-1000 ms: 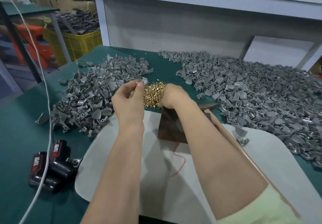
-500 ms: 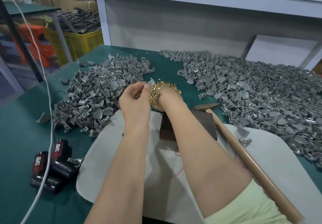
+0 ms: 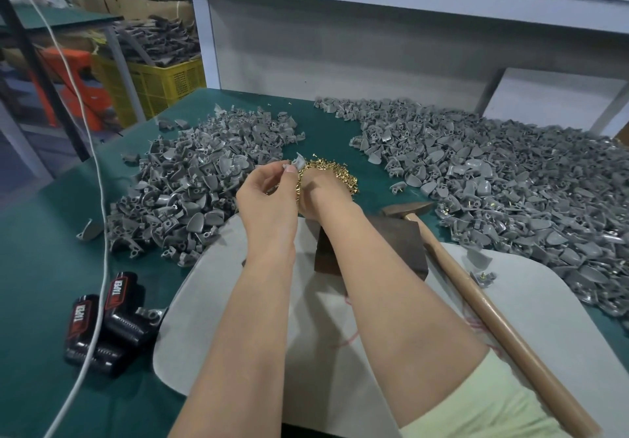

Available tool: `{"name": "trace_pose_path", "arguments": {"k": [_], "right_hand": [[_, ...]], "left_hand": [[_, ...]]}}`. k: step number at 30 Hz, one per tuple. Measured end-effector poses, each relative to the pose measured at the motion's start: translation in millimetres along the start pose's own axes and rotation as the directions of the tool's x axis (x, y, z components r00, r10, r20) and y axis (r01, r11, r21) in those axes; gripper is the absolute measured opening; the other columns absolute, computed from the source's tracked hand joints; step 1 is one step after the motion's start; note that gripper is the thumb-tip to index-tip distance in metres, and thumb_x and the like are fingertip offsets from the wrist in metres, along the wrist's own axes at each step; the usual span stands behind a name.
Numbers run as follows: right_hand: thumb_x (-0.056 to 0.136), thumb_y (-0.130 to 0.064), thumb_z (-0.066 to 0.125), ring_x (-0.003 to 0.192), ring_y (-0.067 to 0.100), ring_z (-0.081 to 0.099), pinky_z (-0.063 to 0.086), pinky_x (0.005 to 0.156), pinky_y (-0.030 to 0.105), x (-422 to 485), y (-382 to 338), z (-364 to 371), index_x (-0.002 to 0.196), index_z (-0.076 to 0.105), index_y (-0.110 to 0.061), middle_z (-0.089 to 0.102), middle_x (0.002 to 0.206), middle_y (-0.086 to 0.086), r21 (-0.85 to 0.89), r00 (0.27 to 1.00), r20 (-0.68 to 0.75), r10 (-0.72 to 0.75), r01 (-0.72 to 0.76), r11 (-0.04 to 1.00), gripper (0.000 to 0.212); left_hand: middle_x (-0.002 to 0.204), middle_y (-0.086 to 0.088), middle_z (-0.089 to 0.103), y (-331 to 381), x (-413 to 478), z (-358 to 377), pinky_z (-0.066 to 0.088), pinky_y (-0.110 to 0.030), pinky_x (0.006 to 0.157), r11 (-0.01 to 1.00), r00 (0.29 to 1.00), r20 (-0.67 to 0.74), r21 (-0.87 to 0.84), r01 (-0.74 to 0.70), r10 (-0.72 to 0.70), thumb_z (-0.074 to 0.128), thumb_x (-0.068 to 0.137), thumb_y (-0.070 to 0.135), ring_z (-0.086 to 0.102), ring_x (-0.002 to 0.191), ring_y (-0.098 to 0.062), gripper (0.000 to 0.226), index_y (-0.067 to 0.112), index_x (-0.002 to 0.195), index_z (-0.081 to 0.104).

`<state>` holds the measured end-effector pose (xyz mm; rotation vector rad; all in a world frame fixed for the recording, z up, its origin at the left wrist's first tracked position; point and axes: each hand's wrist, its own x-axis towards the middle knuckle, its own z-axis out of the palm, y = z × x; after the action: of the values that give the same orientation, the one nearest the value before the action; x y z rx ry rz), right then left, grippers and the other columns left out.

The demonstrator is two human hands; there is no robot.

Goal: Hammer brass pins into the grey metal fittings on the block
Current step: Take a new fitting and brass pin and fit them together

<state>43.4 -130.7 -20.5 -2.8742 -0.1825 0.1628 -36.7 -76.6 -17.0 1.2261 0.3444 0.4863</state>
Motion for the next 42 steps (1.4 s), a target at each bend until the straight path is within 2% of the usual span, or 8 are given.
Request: {"name": "trace_pose_path", "arguments": {"k": [10,13,19,25,29,32,37,42], "right_hand": [[0.083,-0.004,0.058,0.074,0.024,0.051,0.041,0.065,0.025,-8,15,-20,0.079,0.057,-0.004,0.055,0.081,0.008,0.061,0.990,-0.122,0.074,-0.066,0.996,0.005],[0.084,-0.001,0.058,0.093,0.027,0.064,0.051,0.081,0.029,-21,43,-33,0.096,0.068,0.000,0.068,0.098,0.013,0.222,0.991,-0.101,0.091,-0.067,0.973,0.016],[0.087,0.004,0.056,0.085,0.014,0.063,0.056,0.079,0.037,-83,74,-47,0.090,0.062,-0.017,0.063,0.084,-0.006,0.687,0.894,-0.436,0.108,0.253,0.682,0.023],[0.082,0.010,0.053,0.090,0.018,0.062,0.049,0.088,0.031,-107,78,-30,0.096,0.063,-0.012,0.065,0.094,0.003,0.587,0.821,-0.563,0.094,0.317,0.745,0.027],[0.081,0.007,0.053,0.094,0.019,0.059,0.036,0.086,0.015,-110,76,-29,0.104,0.070,-0.008,0.066,0.104,0.011,0.422,0.799,-0.597,0.065,0.244,0.873,0.033],[0.082,0.004,0.053,0.098,0.022,0.058,0.038,0.090,0.022,-110,77,-30,0.104,0.071,-0.011,0.066,0.106,0.010,0.386,0.806,-0.587,0.070,0.204,0.900,0.033],[0.082,0.004,0.054,0.091,0.018,0.060,0.045,0.088,0.028,-110,78,-29,0.102,0.071,-0.014,0.068,0.098,0.006,0.480,0.831,-0.544,0.116,0.195,0.855,0.031],[0.085,-0.001,0.059,0.085,0.020,0.065,0.052,0.086,0.041,-106,88,-30,0.091,0.071,-0.017,0.069,0.085,0.001,0.654,0.854,-0.484,0.191,0.208,0.727,0.021]], "left_hand": [[0.083,0.004,0.066,0,-2,1,0.045,-0.009,0.064,0.998,0.998,0.052,0.035,-0.047,0.045,0.062,0.090,0.008,0.059,0.072,0.001,0.007,0.015,0.090,0.065],[0.081,0.007,0.066,3,-8,4,0.043,-0.004,0.066,0.976,0.971,0.195,0.140,-0.170,0.141,0.062,0.090,0.008,0.059,0.069,0.008,0.012,0.019,0.084,0.064],[0.087,0.000,0.066,7,-30,18,0.046,-0.017,0.083,0.983,0.850,0.526,0.144,-0.111,0.019,0.057,0.093,0.007,0.062,0.083,-0.003,0.019,0.021,0.080,0.058],[0.099,-0.010,0.069,8,-39,22,0.050,-0.029,0.091,0.993,0.808,0.581,0.113,0.035,-0.094,0.053,0.095,0.007,0.067,0.099,-0.018,0.017,0.018,0.083,0.058],[0.099,-0.012,0.071,5,-39,23,0.050,-0.025,0.085,0.980,0.816,0.577,0.179,-0.085,-0.035,0.056,0.094,0.006,0.068,0.097,-0.019,0.016,0.018,0.082,0.058],[0.099,-0.012,0.071,3,-40,24,0.050,-0.023,0.085,0.962,0.810,0.586,0.209,-0.173,0.018,0.058,0.092,0.006,0.067,0.096,-0.018,0.017,0.018,0.081,0.058],[0.093,0.000,0.069,2,-39,24,0.048,-0.011,0.081,0.954,0.803,0.595,0.211,-0.213,0.048,0.059,0.092,0.005,0.064,0.088,-0.004,0.019,0.020,0.080,0.059],[0.095,0.000,0.070,1,-38,23,0.048,-0.016,0.084,0.917,0.797,0.595,0.257,-0.304,0.098,0.061,0.091,0.009,0.064,0.091,-0.007,0.009,0.016,0.086,0.061]]}}
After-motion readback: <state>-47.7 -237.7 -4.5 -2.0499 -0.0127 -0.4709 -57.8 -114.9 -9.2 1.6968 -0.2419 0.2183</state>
